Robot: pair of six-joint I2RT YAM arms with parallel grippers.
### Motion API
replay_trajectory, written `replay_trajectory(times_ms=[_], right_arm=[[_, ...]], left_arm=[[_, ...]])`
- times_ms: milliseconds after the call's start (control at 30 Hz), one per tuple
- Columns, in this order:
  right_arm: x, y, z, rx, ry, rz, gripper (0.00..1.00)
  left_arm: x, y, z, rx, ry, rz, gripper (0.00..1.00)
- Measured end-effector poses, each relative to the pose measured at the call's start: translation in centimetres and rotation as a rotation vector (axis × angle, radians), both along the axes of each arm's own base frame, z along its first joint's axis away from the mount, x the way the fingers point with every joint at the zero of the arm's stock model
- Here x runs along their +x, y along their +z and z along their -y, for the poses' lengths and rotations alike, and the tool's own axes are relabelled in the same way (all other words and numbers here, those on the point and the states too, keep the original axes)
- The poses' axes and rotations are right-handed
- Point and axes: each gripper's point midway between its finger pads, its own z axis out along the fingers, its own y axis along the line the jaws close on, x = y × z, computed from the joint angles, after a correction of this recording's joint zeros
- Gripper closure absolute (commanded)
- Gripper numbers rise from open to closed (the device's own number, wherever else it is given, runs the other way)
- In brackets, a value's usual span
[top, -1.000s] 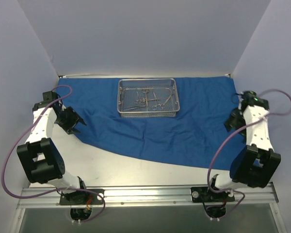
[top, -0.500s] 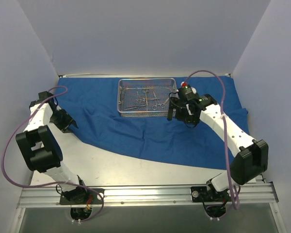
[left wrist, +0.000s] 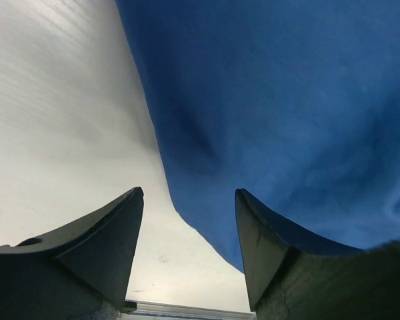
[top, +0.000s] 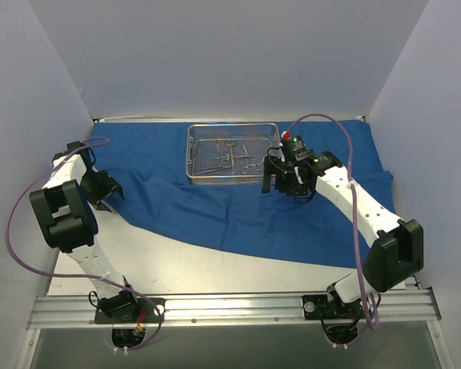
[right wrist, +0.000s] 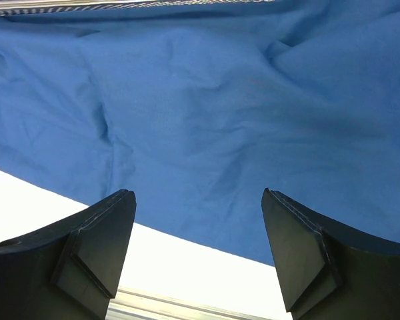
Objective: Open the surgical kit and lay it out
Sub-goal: Smooth out the surgical kit at the center of the board.
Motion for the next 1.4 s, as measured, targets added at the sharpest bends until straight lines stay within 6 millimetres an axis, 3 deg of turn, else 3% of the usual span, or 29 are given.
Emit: replay_trajectory(times_ms=[167, 300, 333, 467, 567, 767, 967, 1133, 1233, 1400], right_arm=[[0.5, 0.3, 0.2, 0.018, 0.002, 0.012, 0.22], [0.9, 0.2, 0.6, 0.022, -0.005, 0.013, 0.22], [1.0, 0.1, 0.6, 0.021, -0.006, 0.009, 0.22], [1.1, -0.6, 0.7, 0.016, -0.001, -0.011, 0.22], [1.2, -1.0, 0.4, 0.023, 0.011, -0.025, 0.22], [1.2, -1.4, -0.5, 0.052, 0.051, -0.038, 0.22], [0.9, -1.1, -1.3, 0.093, 0.097, -0.044, 0.22], [0.3, -1.7, -1.9, 0.120, 0.128, -0.059, 0.22], [0.0, -2.0, -2.0, 0.128, 0.138, -0.073, 0.22], [-0.1, -2.0, -2.0, 0.125, 0.152, -0.070, 0.22]], left_arm=[[-0.5, -3.5, 0.1, -0.013, 0.000, -0.095, 0.41], [-0.4, -4.6, -0.1, -0.011, 0.004, -0.137, 0.91], [-0.2, -4.5, -0.2, -0.010, 0.007, -0.137, 0.97], [-0.4, -3.8, -0.6, 0.024, 0.001, -0.143, 0.98], [-2.1, -1.8, -0.9, 0.070, 0.024, -0.143, 0.98], [-9.3, 5.3, -0.2, 0.139, 0.136, -0.094, 0.98], [-16.7, 7.3, -0.3, 0.183, 0.319, -0.133, 0.97], [-19.0, 7.7, -0.7, 0.216, 0.401, -0.128, 0.80], [-19.8, 7.9, -0.7, 0.217, 0.427, -0.123, 0.57], [-19.3, 8.2, -0.4, 0.181, 0.412, -0.115, 0.44]])
